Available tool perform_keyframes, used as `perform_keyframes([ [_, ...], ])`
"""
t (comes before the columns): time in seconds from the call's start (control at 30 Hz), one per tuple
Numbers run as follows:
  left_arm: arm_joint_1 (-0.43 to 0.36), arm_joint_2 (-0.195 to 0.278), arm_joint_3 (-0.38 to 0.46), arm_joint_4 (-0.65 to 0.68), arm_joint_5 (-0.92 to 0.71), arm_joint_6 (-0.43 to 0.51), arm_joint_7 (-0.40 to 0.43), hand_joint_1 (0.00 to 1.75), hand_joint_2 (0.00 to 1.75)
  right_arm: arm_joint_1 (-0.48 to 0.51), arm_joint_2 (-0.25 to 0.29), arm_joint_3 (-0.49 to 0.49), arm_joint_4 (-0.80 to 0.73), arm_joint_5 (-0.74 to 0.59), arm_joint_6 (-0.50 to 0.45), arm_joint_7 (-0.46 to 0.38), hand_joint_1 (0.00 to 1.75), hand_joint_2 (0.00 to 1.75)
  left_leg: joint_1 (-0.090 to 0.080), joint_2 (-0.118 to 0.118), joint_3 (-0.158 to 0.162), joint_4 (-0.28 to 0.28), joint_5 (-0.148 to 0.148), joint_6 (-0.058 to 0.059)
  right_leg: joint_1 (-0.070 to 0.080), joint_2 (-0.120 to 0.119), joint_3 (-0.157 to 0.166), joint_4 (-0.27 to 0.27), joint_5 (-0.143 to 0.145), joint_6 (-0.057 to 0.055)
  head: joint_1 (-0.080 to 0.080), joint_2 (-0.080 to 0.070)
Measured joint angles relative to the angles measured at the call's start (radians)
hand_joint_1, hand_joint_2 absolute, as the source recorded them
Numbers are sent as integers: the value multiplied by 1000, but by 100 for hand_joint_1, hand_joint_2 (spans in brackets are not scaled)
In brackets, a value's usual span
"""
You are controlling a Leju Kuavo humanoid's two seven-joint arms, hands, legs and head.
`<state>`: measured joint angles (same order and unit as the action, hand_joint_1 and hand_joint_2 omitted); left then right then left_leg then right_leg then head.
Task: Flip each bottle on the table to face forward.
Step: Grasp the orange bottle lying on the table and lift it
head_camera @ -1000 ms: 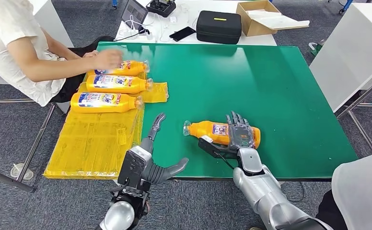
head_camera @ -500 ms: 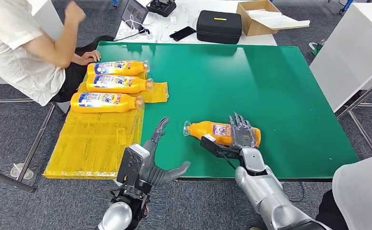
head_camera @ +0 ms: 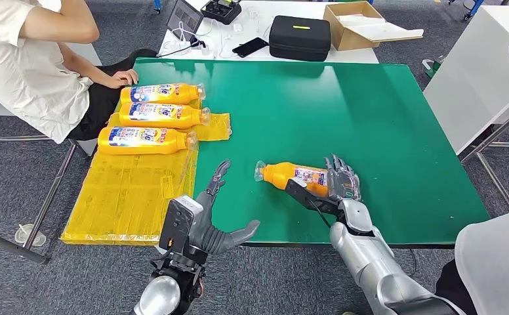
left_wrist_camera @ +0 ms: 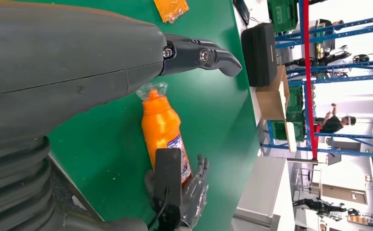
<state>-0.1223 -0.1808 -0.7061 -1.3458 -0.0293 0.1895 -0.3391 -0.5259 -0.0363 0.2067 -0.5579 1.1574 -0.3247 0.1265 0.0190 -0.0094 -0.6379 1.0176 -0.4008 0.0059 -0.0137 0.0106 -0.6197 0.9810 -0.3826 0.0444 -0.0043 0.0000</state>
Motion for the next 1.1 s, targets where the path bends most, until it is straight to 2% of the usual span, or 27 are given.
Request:
perform_keyframes([
  [0.03,0,0,0,0,1,1,0,0,175,-1,-2,-6,4,-4,3,-3,24,175,0,0,0,0,0,0,0,0,0,0,0,0,0,0],
  [0.13,0,0,0,0,3,2,0,0,175,-5,-7,-22,16,-19,23,-10,152,175,0,0,2,0,0,0,0,0,2,-1,0,0,0,0],
  [0.17,0,0,0,0,8,0,1,0,175,-7,-9,-28,20,-27,36,-12,175,175,0,0,3,0,-1,0,0,0,3,-1,0,0,0,0],
  [0.33,-1,0,-1,0,30,-7,5,0,175,-23,-20,-63,37,-75,104,-34,175,175,0,1,9,0,-4,1,0,0,2,-2,-2,0,0,0],
  [0.7,-3,-1,-2,0,41,-7,2,0,175,-36,-29,-102,52,-124,136,-71,175,175,0,1,11,0,-4,1,1,0,11,-2,-3,3,0,0],
  [0.9,-7,0,-2,0,60,-6,-14,0,175,-42,-39,-149,64,-215,177,-172,175,175,0,2,15,0,-7,1,1,1,12,-2,-4,2,0,0],
  [1.1,-5,0,-3,-1,54,19,-51,0,175,-19,-42,-190,62,-324,174,-349,175,175,1,6,16,0,-8,0,1,5,15,-2,-2,0,0,0],
])
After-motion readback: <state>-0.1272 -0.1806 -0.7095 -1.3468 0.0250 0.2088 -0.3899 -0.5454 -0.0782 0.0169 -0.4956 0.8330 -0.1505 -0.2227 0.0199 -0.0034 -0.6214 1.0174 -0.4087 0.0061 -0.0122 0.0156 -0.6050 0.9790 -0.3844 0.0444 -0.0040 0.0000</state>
